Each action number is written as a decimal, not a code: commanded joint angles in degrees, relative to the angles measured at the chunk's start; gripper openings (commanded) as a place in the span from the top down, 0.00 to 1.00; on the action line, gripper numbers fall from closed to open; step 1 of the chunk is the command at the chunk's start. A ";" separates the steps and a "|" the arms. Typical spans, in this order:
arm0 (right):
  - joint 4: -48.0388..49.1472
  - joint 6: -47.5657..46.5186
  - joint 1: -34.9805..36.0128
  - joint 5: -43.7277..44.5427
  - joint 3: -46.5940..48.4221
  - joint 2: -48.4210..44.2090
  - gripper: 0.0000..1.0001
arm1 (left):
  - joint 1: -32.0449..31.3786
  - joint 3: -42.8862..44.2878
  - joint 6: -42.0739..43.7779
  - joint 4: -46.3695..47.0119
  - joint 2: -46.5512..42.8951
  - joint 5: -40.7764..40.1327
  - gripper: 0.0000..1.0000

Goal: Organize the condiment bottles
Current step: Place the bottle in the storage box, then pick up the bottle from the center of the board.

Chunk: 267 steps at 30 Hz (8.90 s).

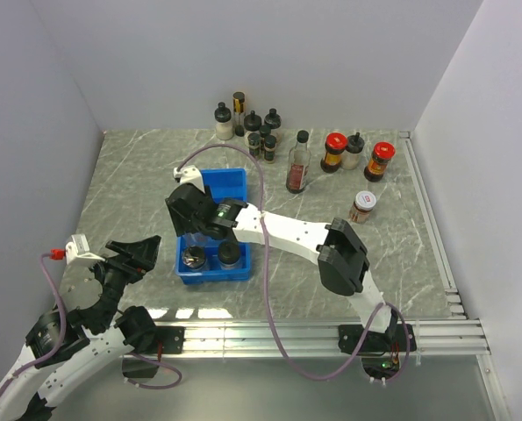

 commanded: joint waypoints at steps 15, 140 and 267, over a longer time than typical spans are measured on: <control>5.90 -0.30 1.23 4.14 -7.29 -3.24 1.00 | -0.06 1.04 -0.18 0.50 -2.25 -0.81 0.13; 7.31 2.59 -32.93 13.04 -37.28 -53.36 0.14 | -0.15 0.60 0.70 1.47 1.35 -0.99 0.13; -4.91 30.98 -63.63 -4.91 -11.86 -5.71 0.29 | -0.15 -2.48 -0.62 3.05 -0.40 -1.34 0.06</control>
